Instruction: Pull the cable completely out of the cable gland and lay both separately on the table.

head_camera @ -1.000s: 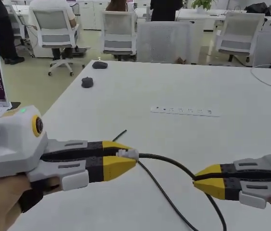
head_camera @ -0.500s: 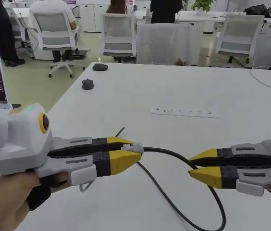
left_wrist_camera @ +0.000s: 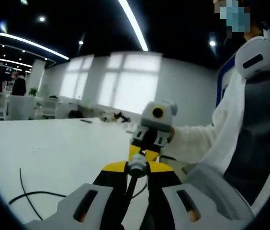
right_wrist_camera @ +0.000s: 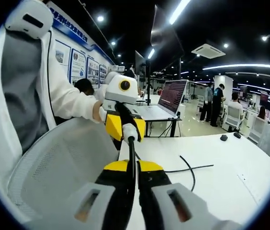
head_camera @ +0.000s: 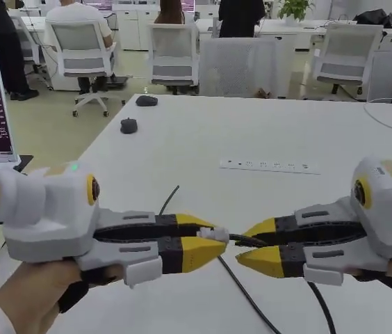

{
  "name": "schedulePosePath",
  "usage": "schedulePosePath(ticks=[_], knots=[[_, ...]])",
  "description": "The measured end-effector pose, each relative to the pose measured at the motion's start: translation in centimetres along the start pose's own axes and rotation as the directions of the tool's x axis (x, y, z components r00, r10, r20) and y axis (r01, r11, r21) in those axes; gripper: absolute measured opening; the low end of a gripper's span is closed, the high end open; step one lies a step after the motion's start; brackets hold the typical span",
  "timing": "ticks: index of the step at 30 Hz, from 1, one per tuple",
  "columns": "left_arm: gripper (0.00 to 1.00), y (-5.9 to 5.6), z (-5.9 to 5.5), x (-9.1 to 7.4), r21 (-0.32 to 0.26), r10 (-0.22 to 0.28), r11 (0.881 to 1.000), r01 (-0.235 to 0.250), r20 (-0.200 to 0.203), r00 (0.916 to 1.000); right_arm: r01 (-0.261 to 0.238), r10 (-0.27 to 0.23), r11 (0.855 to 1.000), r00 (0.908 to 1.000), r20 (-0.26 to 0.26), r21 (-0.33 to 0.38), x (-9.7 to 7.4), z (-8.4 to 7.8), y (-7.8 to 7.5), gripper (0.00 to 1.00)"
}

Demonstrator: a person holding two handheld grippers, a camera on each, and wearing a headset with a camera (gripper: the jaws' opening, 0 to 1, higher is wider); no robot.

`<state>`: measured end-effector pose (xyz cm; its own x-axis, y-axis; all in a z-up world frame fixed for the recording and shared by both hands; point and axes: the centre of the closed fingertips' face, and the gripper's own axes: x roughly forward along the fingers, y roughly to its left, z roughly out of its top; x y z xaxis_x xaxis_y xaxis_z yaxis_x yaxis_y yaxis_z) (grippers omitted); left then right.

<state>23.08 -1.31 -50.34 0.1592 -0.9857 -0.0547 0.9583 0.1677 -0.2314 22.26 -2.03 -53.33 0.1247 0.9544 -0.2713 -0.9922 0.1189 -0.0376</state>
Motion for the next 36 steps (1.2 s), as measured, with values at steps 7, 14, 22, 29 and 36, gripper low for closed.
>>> schedulePosePath(ticks=[7, 14, 22, 29, 36], knots=[[0.16, -0.2, -0.3, 0.2, 0.005, -0.009, 1.0, 0.009, -0.008, 0.9999, -0.009, 0.01, 1.0, 0.9999, -0.007, 0.021, -0.3, -0.5, 0.2, 0.02], [0.16, 0.0, -0.1, 0.2, 0.015, -0.012, 1.0, 0.013, -0.01, 0.9999, -0.007, 0.007, 1.0, 0.9999, -0.008, 0.023, -0.4, -0.6, 0.1, 0.02], [0.16, 0.6, 0.2, -0.7, 0.014, 0.008, 1.0, -0.008, -0.004, 1.0, 0.03, -0.029, 0.999, 0.9989, -0.036, 0.031, -1.3, -2.1, -0.6, 0.01], [0.16, 0.6, 0.2, -0.9, 0.011, 0.015, 1.0, -0.015, -0.002, 0.9999, 0.053, -0.05, 0.997, 0.9975, -0.049, 0.063, -2.1, -3.5, -1.1, 0.01], [0.16, 0.8, 0.1, -1.1, 0.002, 0.026, 1.0, -0.026, 0.003, 0.9997, 0.113, -0.105, 0.987, 0.9915, -0.077, 0.114, -3.7, -5.7, -1.8, 0.01]])
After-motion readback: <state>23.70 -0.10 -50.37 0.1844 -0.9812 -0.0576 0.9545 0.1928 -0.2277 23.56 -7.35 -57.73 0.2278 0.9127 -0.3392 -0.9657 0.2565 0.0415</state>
